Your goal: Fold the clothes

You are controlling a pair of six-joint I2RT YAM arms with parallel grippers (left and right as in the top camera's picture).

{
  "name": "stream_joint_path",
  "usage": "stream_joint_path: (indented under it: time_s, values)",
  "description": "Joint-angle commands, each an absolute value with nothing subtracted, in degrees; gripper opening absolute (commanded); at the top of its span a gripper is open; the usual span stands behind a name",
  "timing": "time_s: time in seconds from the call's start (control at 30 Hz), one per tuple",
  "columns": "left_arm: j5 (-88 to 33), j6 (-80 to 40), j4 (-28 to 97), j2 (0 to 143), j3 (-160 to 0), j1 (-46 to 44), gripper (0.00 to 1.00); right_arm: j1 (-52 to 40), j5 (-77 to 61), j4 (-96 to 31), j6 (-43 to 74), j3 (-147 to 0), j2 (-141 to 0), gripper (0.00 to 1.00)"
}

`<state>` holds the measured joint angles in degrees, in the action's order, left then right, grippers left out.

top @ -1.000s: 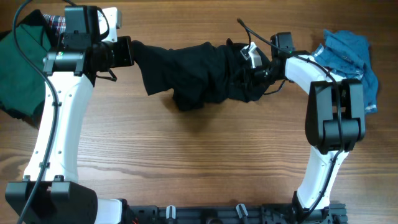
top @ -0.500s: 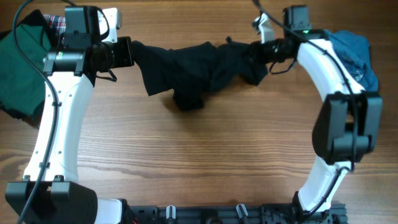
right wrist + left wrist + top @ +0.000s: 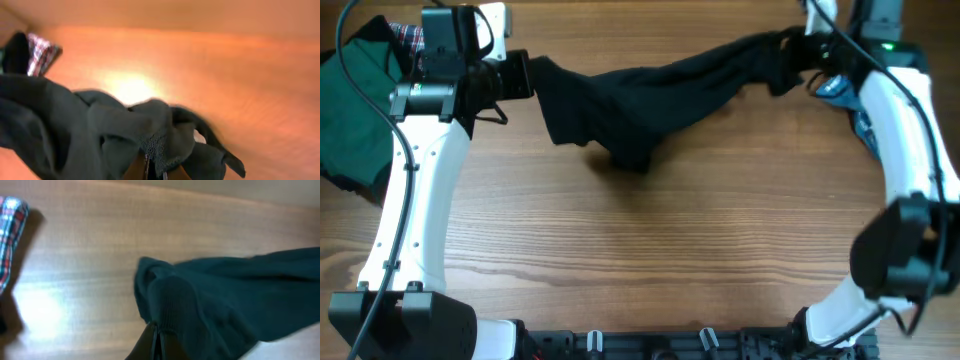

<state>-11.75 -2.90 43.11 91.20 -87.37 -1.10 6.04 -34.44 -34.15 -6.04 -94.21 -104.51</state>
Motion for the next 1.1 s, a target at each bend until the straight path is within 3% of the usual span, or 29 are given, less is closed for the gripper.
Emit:
stream_joint_path:
  time_s: [0.0,0.23,0.53,1.07]
  values:
    - [-10.57,-3.51,39.88,91.50,-88.86,-0.56,0.04,7.27,-28.40,-31.77,-6.11,-95.37,-97.08,0.04]
    - [-10.33,-3.70,39.03,91.35,-98.54,3.42,0.04,8.36,-26.30,-31.48,-6.96,-95.37,-95.35,0.04]
    - [-8.93,-7.14,40.84,88.33,-101.60,8.58,0.04,14.37,-29.93,-32.23,1.74,-95.37,-95.13,0.04]
    - [-8.88,-11.00,60.34,83.68,-101.60,8.54,0.04,16.16,-33.76,-54.26,1.69,-95.37,-89.71,0.04]
